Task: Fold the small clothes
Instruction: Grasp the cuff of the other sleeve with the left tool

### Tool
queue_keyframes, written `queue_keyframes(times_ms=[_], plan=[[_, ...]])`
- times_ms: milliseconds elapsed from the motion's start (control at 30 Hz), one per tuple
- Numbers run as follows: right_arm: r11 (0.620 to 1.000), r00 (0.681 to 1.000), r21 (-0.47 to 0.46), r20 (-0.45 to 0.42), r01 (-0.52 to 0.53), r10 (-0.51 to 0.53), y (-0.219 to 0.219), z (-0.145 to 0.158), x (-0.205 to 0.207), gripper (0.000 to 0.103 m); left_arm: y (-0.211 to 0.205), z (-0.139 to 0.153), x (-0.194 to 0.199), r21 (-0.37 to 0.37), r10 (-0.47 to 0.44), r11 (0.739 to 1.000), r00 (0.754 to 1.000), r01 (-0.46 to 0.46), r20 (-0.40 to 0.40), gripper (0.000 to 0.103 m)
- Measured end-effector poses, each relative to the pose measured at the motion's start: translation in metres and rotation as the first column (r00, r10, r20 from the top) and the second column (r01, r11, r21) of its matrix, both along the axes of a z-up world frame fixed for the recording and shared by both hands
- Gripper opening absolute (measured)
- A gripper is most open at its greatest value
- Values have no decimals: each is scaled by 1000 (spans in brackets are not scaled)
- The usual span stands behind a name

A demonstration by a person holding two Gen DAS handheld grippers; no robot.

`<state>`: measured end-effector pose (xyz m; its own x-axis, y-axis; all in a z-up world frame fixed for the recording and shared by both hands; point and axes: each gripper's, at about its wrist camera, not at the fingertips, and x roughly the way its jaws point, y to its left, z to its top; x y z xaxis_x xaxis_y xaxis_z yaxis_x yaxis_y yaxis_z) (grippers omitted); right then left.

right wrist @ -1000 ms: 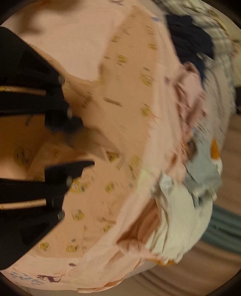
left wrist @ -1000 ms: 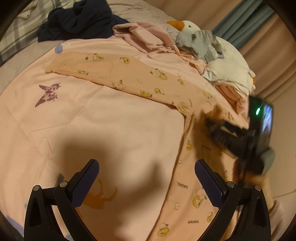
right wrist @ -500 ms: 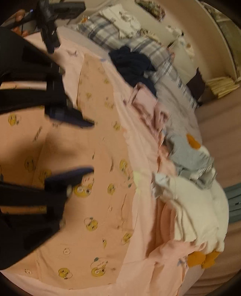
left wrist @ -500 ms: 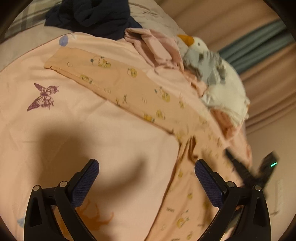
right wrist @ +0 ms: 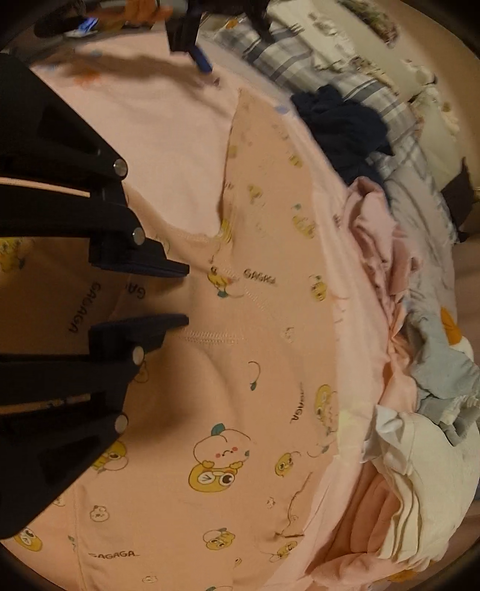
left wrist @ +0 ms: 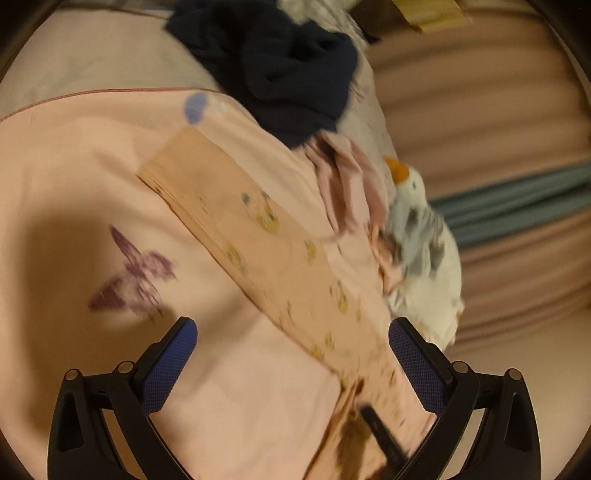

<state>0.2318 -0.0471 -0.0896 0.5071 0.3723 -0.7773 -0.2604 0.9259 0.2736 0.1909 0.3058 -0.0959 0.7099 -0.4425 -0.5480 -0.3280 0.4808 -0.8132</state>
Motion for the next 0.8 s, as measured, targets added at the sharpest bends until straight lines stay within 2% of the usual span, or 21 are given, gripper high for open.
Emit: queue_keyframes(times_ms=[100,233,367,567,800], plan=[[998,998,61,60,-3,-1,-9,19,-11,22,17,-10,6,-40,60,997,998,-60,-6,102],[995,996,103,94,-15,5,-23,31,-24,22,34,-25,18,-106,133,986,991,-132,-1,102],[989,993,143,116,-22,5,-33,42,-33,22,43,-35,29,-141,169,976,986,-166,7,102],[979,990,203,143,-21,-9,-45,51,-46,23,49,-34,40,-142,176,975,984,-170,36,102],[976,988,217,152,-11,-22,-48,56,-53,23,51,-37,57,-141,190,973,980,-181,53,102]])
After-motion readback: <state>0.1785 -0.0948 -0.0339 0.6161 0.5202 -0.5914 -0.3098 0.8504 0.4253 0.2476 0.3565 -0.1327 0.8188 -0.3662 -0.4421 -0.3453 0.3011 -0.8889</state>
